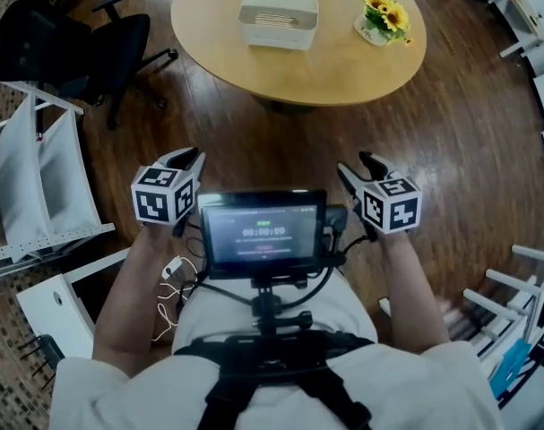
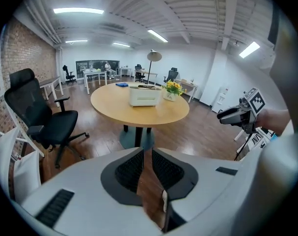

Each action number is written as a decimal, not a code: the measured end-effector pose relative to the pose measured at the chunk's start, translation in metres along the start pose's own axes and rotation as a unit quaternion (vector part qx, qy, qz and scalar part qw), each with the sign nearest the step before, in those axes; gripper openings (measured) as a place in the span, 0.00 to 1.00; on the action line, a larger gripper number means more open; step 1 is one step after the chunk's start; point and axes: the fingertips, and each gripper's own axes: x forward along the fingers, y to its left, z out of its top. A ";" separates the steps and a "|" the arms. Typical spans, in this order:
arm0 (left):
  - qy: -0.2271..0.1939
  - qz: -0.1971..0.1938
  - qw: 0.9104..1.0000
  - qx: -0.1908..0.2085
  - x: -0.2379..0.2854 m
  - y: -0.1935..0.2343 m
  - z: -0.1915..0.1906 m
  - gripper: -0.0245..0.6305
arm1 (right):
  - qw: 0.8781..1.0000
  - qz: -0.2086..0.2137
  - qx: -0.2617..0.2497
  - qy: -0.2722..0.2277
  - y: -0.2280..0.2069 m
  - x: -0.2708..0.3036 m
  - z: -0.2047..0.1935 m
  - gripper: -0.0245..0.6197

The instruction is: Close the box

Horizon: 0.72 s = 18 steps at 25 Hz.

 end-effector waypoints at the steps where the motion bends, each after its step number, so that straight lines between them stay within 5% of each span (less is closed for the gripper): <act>1: 0.001 0.000 1.000 0.000 -0.005 -0.001 -0.004 0.12 | 1.000 -0.001 0.001 -0.001 0.004 -0.001 -0.003 0.43; 18: -0.013 -0.013 1.000 -0.012 -0.134 0.060 -0.123 0.12 | 0.998 -0.068 -0.011 -0.010 0.159 -0.040 -0.057 0.40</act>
